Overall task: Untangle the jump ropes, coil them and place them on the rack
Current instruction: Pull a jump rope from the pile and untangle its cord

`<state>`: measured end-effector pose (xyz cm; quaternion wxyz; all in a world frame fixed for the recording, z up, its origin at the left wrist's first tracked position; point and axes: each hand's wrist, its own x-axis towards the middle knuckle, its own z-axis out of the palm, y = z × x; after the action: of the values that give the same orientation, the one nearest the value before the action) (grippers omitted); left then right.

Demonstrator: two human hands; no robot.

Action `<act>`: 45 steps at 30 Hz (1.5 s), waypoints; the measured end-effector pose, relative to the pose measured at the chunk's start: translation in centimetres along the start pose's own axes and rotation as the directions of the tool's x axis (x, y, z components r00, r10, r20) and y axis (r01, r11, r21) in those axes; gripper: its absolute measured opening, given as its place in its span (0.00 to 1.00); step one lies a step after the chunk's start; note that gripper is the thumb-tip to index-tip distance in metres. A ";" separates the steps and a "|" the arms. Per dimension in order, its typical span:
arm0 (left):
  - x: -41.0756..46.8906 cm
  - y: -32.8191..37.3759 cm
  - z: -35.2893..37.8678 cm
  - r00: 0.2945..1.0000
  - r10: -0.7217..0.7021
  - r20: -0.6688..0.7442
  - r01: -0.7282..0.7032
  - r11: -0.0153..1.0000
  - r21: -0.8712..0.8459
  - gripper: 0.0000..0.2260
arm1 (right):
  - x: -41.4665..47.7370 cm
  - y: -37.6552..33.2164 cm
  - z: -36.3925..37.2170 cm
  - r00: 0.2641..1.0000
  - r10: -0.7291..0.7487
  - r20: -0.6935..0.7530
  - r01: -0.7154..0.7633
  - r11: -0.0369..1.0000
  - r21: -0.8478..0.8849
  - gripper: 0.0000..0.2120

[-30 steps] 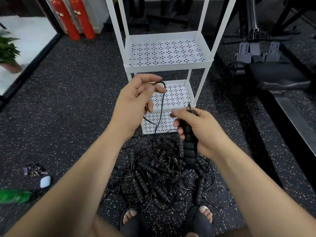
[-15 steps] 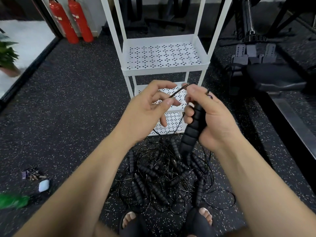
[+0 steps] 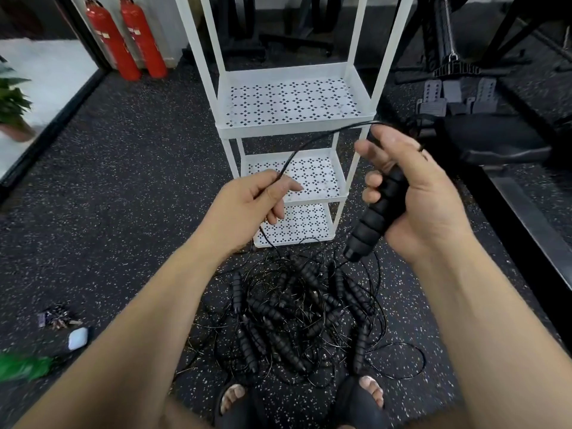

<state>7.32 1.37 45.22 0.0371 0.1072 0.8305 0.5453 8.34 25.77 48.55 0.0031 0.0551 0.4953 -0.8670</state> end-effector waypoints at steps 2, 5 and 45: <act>0.0 0.8 0.6 0.999 0.046 -0.015 -0.046 0.999 0.010 0.09 | -0.2 0.7 0.4 0.995 0.092 0.032 -0.088 0.990 -0.111 0.13; -0.2 2.0 1.6 0.993 0.120 0.005 -0.120 0.989 0.088 0.09 | -0.7 2.0 1.2 0.969 0.230 0.089 -0.188 0.924 -0.334 0.10; 0.2 5.3 0.2 0.983 0.072 -0.171 -0.083 0.995 -0.058 0.08 | -2.4 0.5 2.9 0.987 0.155 -0.036 -0.150 0.983 0.106 0.39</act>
<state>7.94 3.65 50.00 -0.0514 0.0916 0.8078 0.5800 10.47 22.89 49.79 0.0558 0.1121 0.4441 -0.8872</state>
